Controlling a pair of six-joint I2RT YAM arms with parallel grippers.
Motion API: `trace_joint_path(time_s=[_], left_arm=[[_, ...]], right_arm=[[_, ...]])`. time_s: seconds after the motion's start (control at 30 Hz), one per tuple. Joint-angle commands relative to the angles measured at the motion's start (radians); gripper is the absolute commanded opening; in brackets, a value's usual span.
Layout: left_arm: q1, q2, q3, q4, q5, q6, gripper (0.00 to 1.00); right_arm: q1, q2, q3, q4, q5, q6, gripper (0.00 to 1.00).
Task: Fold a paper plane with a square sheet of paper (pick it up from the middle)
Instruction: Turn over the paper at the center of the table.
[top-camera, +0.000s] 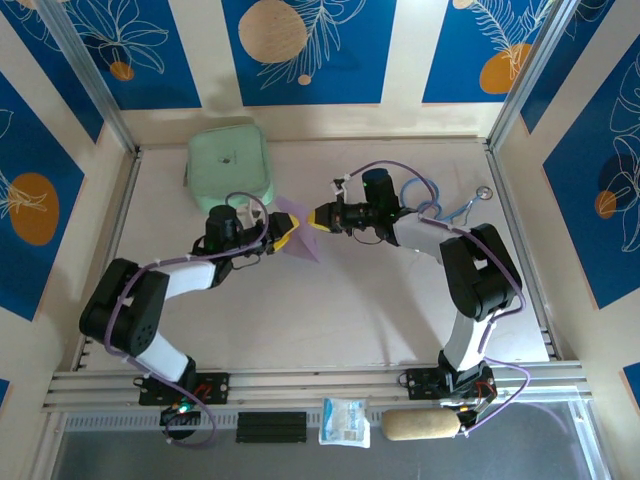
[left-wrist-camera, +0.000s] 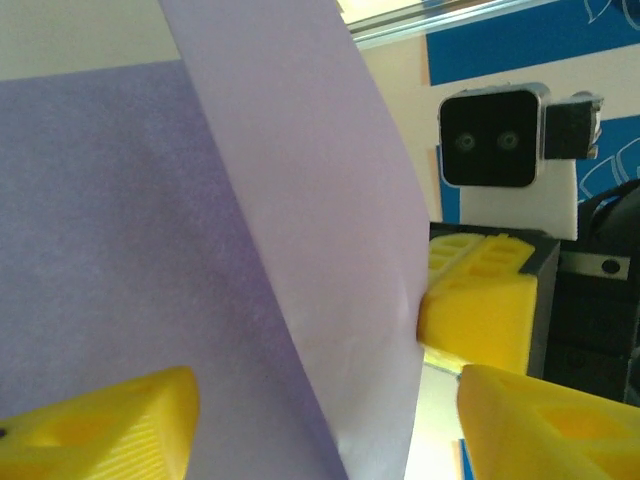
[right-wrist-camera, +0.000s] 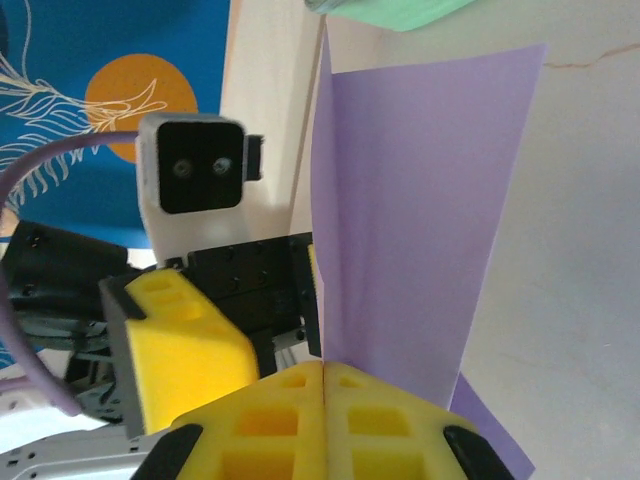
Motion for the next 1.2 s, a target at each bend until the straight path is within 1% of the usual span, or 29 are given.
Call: trace_joint_path(time_s=[0.0,0.17,0.33,0.57,0.77,1.0,1.1,1.17], left_arm=[[-0.014,0.031,0.034,0.145,0.051,-0.048,0.62],[-0.016,0.054,0.038,0.192,0.061,-0.069,0.49],[-0.018,0.064,0.036,0.232,0.069,-0.09,0.41],[-0.018,0.062,0.025,0.245,0.061,-0.088,0.33],[-0.017,0.066,0.022,0.241,0.054,-0.086,0.29],[-0.017,0.072,0.026,0.227,0.048,-0.08,0.2],[-0.016,0.069,0.027,0.216,0.039,-0.074,0.16],[-0.015,0.068,0.027,0.205,0.034,-0.067,0.14]], right_arm=[[-0.007,-0.025,-0.016,0.065,-0.06,0.062,0.01],[-0.01,-0.017,-0.022,0.072,-0.068,0.072,0.01],[-0.012,-0.013,-0.027,0.071,-0.064,0.075,0.01],[-0.021,-0.011,-0.034,0.059,-0.051,0.077,0.02],[-0.023,-0.012,-0.035,0.051,-0.044,0.073,0.05],[-0.022,-0.011,-0.034,0.046,-0.054,0.073,0.06],[-0.026,-0.025,-0.037,0.028,-0.041,0.06,0.09],[-0.03,-0.046,-0.04,-0.011,-0.013,0.037,0.16]])
